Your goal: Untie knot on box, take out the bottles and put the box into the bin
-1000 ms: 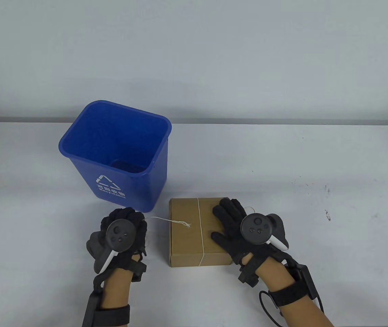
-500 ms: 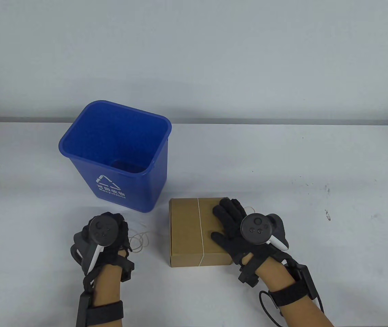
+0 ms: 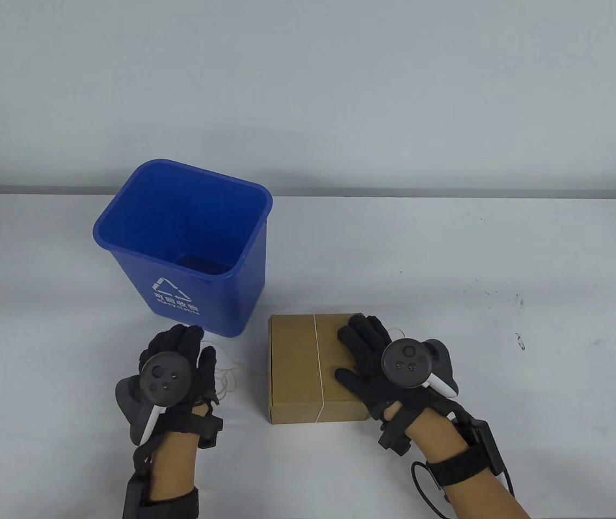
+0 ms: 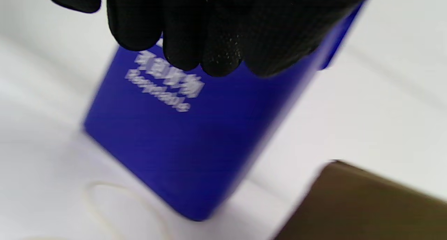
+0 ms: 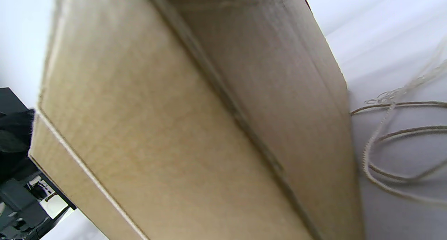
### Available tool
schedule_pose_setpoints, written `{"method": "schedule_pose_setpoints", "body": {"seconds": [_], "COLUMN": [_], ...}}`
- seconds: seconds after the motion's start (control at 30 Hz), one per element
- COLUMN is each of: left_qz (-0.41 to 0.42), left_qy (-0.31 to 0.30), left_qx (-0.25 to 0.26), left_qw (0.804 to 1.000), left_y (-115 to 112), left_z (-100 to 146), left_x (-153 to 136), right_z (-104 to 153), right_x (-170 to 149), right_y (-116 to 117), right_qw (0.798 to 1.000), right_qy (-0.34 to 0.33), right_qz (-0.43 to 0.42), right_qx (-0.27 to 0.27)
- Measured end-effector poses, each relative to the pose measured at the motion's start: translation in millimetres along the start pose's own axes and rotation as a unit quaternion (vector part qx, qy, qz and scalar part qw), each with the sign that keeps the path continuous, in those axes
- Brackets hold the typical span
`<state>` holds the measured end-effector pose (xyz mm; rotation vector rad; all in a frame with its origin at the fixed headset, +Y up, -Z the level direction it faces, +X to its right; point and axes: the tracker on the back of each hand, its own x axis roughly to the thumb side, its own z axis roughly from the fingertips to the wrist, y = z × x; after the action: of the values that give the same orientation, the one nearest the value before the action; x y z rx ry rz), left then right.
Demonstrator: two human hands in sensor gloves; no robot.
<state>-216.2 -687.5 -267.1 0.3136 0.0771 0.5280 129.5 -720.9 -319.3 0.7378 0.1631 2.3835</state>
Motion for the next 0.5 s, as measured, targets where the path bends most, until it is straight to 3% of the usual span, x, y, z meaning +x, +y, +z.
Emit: {"method": "schedule_pose_setpoints", "body": {"seconds": [0.23, 0.4, 0.5], "left_qz": [0.029, 0.031, -0.008], "left_qy": [-0.152, -0.205, -0.216], "left_qx": [-0.069, -0.157, -0.217], "left_qw": [0.985, 0.966, 0.952], "left_y": [-14.8, -40.5, -57.9], "left_z": [11.9, 18.6, 22.2], "left_x": [44.9, 66.3, 75.1], "right_z": [0.0, 0.0, 0.0], "right_x": [0.0, 0.0, 0.0], "right_y": [0.0, 0.0, 0.0], "right_qw": [1.000, 1.000, 1.000], "right_qy": [0.000, 0.000, 0.000], "right_qz": [0.000, 0.000, 0.000], "right_qx": [0.000, 0.000, 0.000]}}
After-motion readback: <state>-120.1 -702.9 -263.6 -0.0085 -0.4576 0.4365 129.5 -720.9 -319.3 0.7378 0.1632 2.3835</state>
